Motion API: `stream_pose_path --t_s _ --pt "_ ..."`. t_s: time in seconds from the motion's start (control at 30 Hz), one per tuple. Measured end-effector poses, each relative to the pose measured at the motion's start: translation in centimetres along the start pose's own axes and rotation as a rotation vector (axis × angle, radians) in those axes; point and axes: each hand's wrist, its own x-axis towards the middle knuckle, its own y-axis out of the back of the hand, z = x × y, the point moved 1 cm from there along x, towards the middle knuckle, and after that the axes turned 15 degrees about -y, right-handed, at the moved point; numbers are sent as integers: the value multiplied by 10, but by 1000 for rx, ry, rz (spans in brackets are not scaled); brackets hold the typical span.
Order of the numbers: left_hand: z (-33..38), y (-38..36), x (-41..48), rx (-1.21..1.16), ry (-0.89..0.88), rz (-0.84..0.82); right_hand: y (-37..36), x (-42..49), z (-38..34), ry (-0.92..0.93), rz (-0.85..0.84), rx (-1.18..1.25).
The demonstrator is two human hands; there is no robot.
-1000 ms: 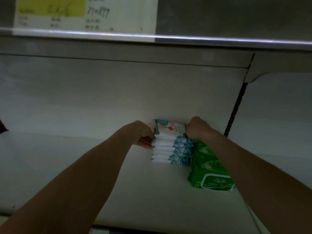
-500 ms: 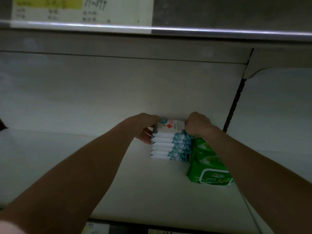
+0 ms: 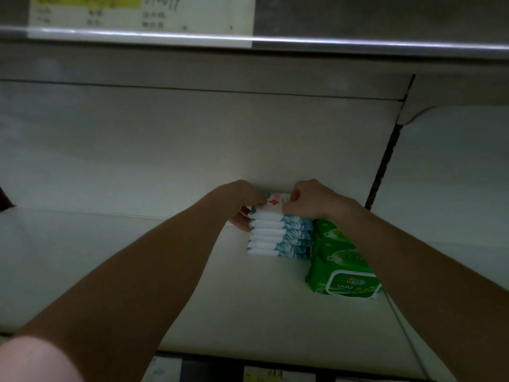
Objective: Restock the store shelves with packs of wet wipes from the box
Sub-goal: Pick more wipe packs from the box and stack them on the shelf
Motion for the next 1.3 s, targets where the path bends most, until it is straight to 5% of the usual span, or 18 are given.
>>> stream_pose_path --t_s 0.13,0.37,0.77,1.3 --pt "-1 -1 2 0 11 -4 0 -9 -3 12 -101 -214" --pt "-14 4 9 26 -46 -17 -15 -16 0 75 94 -269" --pt "-37 -18 17 -369 165 -212 -18 -20 -1 49 113 -241" --pt "-15 -19 8 52 75 -21 -17 -21 -6 76 160 -336"
